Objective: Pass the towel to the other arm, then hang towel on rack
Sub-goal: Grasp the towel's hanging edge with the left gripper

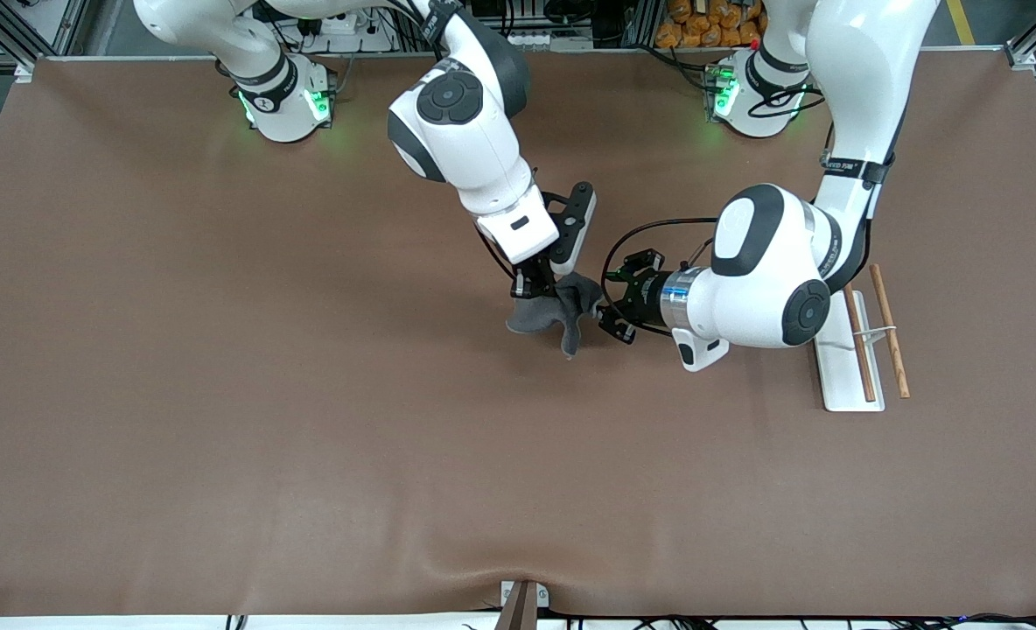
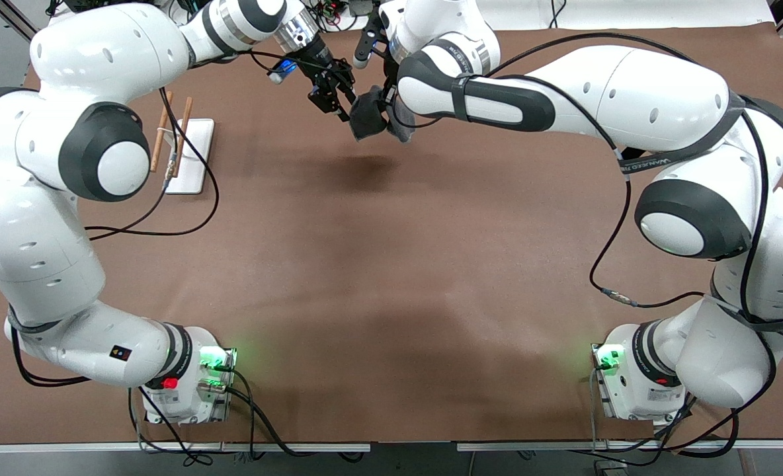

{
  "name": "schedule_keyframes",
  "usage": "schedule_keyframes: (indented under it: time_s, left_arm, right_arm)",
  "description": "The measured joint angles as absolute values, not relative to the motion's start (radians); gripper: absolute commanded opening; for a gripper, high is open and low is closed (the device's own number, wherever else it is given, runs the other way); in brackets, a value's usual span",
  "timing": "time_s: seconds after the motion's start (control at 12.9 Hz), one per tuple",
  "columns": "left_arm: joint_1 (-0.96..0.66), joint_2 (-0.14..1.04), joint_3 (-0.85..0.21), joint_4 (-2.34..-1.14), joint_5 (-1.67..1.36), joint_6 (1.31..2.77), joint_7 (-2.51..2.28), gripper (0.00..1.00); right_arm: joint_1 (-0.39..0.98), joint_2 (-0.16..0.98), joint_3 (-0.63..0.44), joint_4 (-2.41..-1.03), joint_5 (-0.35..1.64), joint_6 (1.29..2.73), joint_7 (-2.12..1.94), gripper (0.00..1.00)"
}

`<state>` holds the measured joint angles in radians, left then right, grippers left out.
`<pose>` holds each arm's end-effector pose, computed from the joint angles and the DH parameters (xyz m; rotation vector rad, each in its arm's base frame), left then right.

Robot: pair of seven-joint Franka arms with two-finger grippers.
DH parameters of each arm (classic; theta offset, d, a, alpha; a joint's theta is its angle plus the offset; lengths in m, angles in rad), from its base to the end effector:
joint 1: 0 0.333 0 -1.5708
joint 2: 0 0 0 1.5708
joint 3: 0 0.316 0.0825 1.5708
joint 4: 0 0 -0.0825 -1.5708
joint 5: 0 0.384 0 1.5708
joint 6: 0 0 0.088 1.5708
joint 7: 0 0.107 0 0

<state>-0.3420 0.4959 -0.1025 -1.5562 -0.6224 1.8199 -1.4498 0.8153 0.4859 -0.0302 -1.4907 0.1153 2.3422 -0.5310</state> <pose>0.5885 -0.3227 0.3601 2.2807 1.6338 -0.9377 0.5098 0.5175 0.4298 -2.3998 -1.7444 -0.5285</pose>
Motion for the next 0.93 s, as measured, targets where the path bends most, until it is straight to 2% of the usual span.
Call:
schedule_keyframes:
  time_s: [0.16, 0.62, 0.93]
  left_arm:
    - [-0.342, 0.496, -0.103, -1.553, -0.632, 1.819, -1.453, 0.02]
    - [-0.342, 0.495, -0.103, -1.505, -0.641, 1.778, -1.454, 0.00]
    - [-0.319, 0.494, -0.092, -1.440, -0.641, 1.675, -1.447, 0.00]
  right_arm:
    - [0.816, 0.486, -0.030, -1.491, 0.115, 2.342, -0.531, 0.00]
    - [0.816, 0.486, -0.030, -1.491, 0.115, 2.342, -0.531, 0.00]
    - [0.816, 0.486, -0.030, -1.491, 0.115, 2.342, -0.531, 0.00]
